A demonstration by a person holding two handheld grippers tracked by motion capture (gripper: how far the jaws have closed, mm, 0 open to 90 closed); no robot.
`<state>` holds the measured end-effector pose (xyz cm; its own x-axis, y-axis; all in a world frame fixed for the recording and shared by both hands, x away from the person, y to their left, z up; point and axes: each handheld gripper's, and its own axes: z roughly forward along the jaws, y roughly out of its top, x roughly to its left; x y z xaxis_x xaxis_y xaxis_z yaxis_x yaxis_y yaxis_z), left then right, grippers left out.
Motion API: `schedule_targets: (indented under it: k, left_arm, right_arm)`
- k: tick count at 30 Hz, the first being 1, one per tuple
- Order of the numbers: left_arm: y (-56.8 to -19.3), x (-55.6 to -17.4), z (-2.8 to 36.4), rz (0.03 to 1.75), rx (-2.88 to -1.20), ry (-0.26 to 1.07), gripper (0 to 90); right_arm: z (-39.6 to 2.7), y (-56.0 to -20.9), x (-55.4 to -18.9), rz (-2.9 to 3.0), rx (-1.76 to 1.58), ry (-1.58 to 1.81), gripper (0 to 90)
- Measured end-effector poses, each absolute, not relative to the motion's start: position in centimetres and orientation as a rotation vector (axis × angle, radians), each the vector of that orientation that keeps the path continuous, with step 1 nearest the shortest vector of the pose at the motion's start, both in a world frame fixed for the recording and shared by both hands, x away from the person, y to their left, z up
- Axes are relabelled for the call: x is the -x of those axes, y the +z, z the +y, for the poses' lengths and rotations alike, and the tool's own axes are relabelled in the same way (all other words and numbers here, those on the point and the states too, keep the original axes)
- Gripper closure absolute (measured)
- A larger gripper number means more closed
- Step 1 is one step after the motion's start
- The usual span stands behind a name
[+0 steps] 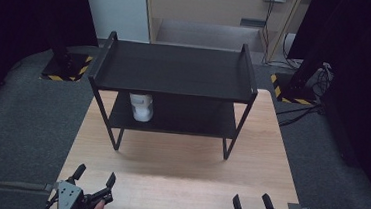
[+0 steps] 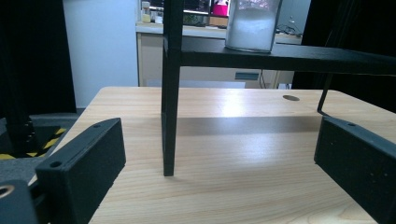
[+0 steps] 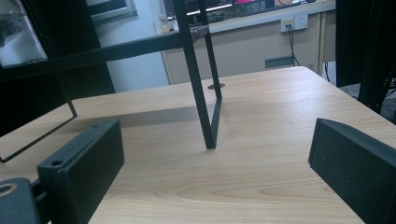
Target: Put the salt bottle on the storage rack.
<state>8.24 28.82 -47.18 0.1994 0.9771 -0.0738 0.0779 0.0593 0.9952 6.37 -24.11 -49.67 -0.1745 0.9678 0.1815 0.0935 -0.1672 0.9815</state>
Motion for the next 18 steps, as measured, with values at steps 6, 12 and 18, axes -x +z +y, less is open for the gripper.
schedule_targets:
  k: [6,12,18]
  left_arm:
    - [-47.14,-8.34,28.74,1.134,-1.298,0.971,0.8]
    - [-47.05,-8.28,28.90,1.131,-1.299,0.969,0.8]
    - [-46.84,-7.78,29.02,1.128,-1.290,0.975,0.8]
  right_arm:
    - [-24.07,-49.69,-6.55,1.316,-1.308,1.440,3.6]
    - [-23.97,-49.74,-6.50,1.315,-1.310,1.440,3.5]
    - [-24.00,-49.57,-5.82,1.303,-1.300,1.447,3.4]
